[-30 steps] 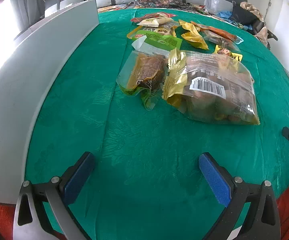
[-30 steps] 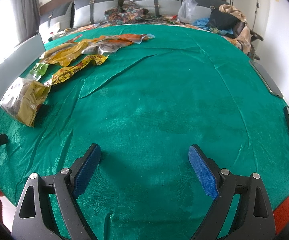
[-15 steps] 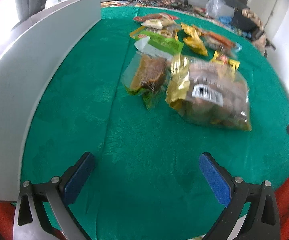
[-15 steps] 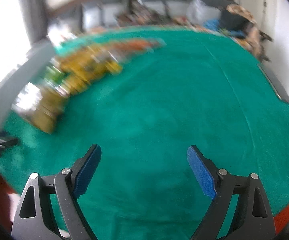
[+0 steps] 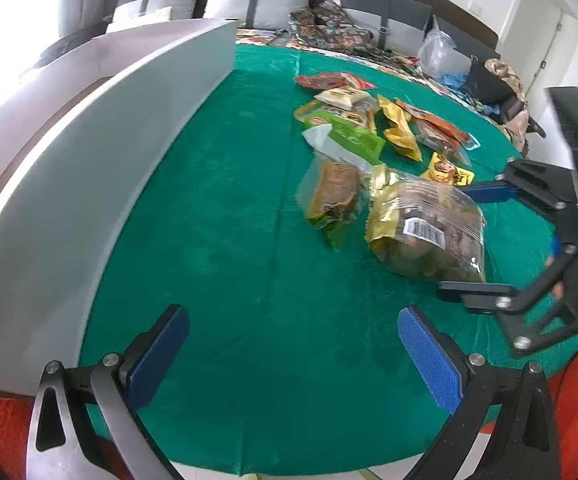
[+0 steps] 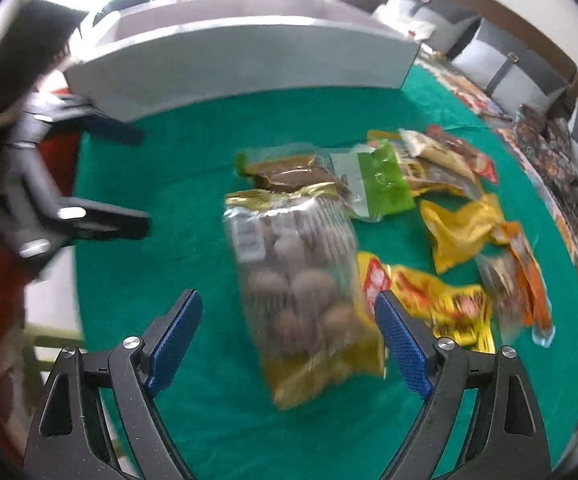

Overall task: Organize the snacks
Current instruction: 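Grasp the clear bag of brown eggs with the right tool, then grasp the green-labelled meat pouch with the left tool while the right tool holds the egg bag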

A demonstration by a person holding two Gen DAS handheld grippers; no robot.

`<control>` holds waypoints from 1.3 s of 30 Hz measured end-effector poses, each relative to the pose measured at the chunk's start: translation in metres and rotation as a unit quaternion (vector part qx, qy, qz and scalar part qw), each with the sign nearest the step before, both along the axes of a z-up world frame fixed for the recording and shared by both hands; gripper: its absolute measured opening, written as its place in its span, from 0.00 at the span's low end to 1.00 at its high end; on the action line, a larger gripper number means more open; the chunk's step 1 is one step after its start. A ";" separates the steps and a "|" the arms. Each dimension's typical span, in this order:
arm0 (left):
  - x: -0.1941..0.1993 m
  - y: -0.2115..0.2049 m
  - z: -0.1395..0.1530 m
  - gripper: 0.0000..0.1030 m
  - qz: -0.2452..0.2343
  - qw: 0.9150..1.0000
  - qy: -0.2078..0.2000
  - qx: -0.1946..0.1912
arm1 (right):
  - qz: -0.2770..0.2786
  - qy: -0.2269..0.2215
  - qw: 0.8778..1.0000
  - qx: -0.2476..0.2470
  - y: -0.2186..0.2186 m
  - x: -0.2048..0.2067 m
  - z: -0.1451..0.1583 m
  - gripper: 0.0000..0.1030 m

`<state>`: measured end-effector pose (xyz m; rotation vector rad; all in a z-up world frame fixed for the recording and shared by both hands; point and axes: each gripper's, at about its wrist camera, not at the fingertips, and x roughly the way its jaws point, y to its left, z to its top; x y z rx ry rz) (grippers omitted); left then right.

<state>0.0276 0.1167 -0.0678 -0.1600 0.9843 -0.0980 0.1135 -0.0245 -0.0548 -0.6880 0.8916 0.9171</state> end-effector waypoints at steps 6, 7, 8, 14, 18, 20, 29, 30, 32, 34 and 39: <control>-0.001 0.007 -0.004 1.00 0.019 1.000 0.006 0.000 | -0.023 0.014 0.998 -0.057 0.016 0.011 -0.026 0.87; -0.001 0.007 -0.004 1.00 0.019 1.000 0.007 0.000 | -0.029 0.019 0.998 -0.060 0.016 0.012 -0.030 0.87; -0.001 0.006 -0.004 1.00 0.019 1.000 0.007 0.003 | -0.041 0.030 0.997 -0.051 0.013 0.013 -0.031 0.85; -0.001 0.000 -0.008 1.00 0.013 1.000 0.009 0.011 | -0.145 0.100 0.984 0.041 -0.020 0.026 -0.014 0.59; -0.002 -0.001 -0.011 1.00 0.011 1.000 0.011 0.014 | -0.207 0.121 0.964 0.115 -0.056 0.020 0.000 0.59; -0.001 -0.003 -0.013 1.00 0.010 1.000 0.013 0.013 | -0.244 0.121 0.946 0.178 -0.082 0.015 0.013 0.59; 0.001 -0.019 -0.020 1.00 -0.008 0.999 0.023 0.029 | -0.453 -0.043 0.872 0.183 -0.186 -0.022 0.009 0.59; 0.001 -0.021 -0.021 1.00 -0.011 0.999 0.024 0.033 | -0.469 -0.047 0.865 0.168 -0.197 -0.023 -0.001 0.59; 0.002 -0.024 -0.021 1.00 -0.013 0.999 0.025 0.037 | -0.487 -0.040 0.857 0.163 -0.207 -0.018 -0.014 0.59; 0.005 -0.026 -0.017 1.00 -0.016 0.999 0.023 0.037 | -0.508 -0.021 0.844 0.171 -0.221 -0.016 -0.023 0.59; 0.030 -0.035 0.001 1.00 -0.036 0.998 0.008 0.042 | -0.507 -0.022 0.841 0.190 -0.222 -0.030 -0.017 0.59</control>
